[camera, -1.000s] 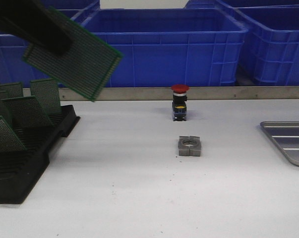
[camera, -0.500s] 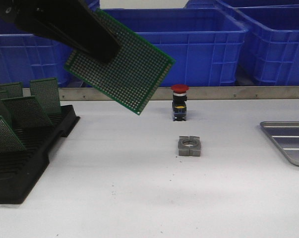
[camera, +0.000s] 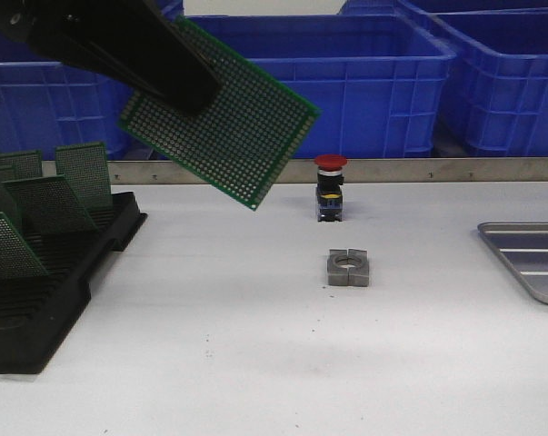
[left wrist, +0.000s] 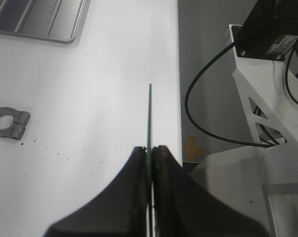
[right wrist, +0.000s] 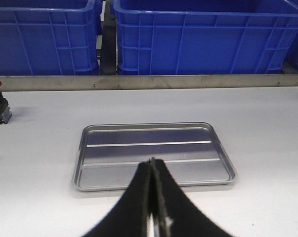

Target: Place circuit board on tray

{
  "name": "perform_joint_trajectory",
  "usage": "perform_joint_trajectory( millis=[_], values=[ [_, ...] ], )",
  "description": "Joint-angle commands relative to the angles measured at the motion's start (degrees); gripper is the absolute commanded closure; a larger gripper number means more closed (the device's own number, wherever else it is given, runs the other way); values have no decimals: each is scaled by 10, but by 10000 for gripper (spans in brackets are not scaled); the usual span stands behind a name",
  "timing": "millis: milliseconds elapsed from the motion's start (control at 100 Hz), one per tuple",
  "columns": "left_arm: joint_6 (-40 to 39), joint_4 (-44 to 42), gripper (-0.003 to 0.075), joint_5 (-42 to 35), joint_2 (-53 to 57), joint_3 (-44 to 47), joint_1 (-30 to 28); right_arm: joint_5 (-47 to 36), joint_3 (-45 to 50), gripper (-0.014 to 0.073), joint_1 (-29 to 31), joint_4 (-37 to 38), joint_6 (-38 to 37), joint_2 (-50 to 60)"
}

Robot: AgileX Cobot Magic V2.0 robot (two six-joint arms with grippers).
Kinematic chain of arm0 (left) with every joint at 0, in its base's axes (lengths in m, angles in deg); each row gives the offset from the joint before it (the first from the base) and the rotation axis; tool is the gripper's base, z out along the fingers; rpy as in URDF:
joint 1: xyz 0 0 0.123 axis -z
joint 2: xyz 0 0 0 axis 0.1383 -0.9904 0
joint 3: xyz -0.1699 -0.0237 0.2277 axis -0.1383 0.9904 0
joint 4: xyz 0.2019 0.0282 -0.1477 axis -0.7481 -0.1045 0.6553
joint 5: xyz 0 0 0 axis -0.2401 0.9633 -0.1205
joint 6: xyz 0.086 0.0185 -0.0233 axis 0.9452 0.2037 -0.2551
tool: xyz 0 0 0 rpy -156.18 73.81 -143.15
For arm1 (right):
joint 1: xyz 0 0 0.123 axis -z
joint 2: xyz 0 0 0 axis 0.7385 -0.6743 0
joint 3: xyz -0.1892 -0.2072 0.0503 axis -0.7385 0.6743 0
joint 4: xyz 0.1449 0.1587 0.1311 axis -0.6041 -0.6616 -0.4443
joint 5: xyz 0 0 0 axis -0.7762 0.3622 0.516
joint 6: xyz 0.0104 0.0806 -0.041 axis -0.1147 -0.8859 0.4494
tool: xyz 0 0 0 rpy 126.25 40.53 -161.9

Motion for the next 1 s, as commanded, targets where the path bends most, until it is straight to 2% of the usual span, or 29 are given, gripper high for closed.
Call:
perform_joint_trajectory(
  millis=[0,180,270,450,540,640,740,900,990],
  values=[
    [-3,42,737,4,18,-17,6,33,-71,652,2,-2,4,-31],
    [-3,42,737,4,18,-17,6,169,-166,652,2,-49,5,-118],
    [-3,42,737,4,18,-17,6,209,-196,652,2,-85,6,-171],
    [-3,42,737,4,18,-17,6,184,-216,626,2,-179,50,-269],
    [-3,42,737,4,18,-17,6,149,-216,508,2,-272,107,-302],
    [-3,42,737,4,18,-17,6,128,-216,277,1,-404,220,-332],
    [-3,42,737,4,18,-17,6,150,-216,122,1,-548,368,-364],
    [-3,42,737,4,18,-17,6,255,-216,106,1,-750,632,-430],
    [-3,42,737,4,18,-17,6,318,-216,106,1,-820,766,-468]
  ],
)
